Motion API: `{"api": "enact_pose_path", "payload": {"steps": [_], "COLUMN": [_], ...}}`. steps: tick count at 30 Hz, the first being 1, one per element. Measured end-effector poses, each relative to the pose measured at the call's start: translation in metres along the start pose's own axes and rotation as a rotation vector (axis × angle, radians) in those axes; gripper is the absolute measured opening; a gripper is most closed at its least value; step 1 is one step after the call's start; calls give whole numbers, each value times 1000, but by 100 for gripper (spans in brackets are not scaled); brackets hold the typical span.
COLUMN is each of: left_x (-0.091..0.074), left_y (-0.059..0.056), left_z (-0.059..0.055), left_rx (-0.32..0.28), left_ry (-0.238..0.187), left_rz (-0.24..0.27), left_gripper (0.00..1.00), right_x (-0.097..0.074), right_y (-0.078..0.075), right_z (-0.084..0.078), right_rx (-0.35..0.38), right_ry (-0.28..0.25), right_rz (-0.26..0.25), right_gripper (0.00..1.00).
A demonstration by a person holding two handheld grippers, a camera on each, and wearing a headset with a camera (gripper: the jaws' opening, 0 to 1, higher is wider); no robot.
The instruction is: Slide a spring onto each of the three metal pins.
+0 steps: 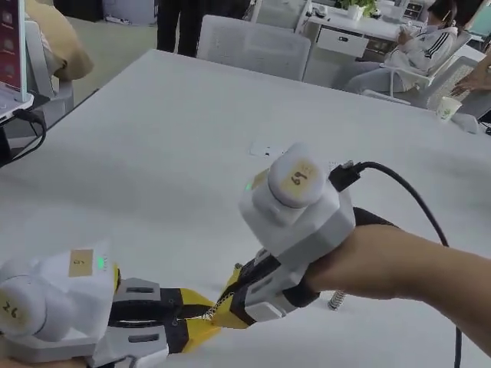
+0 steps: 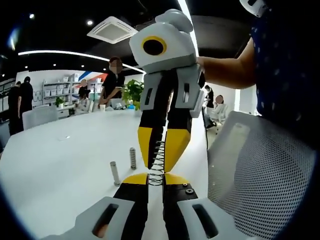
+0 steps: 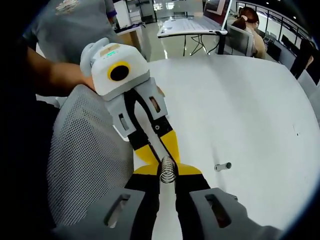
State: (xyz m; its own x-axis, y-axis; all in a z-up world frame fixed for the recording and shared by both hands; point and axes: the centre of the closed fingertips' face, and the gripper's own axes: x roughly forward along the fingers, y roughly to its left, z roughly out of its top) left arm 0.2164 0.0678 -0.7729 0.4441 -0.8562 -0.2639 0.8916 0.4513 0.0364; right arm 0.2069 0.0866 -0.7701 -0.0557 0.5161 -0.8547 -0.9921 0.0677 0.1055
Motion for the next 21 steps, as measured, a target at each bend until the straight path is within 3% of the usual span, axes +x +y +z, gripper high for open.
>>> {"api": "enact_pose_path", "payload": {"steps": [11, 21], "left_x": [1, 3], "left_y": [0, 1], "left_z": [-2, -4], "left_rx": [3, -1], "left_ry": [13, 13], "left_rz": [3, -3], "left_gripper": [2, 3], "right_x": [3, 4], "right_y": [0, -1], "right_z": [0, 2], "right_rx": [-42, -40], "right_ry": [49, 53], "right_rz": [-19, -19], "right_gripper": [8, 8]}}
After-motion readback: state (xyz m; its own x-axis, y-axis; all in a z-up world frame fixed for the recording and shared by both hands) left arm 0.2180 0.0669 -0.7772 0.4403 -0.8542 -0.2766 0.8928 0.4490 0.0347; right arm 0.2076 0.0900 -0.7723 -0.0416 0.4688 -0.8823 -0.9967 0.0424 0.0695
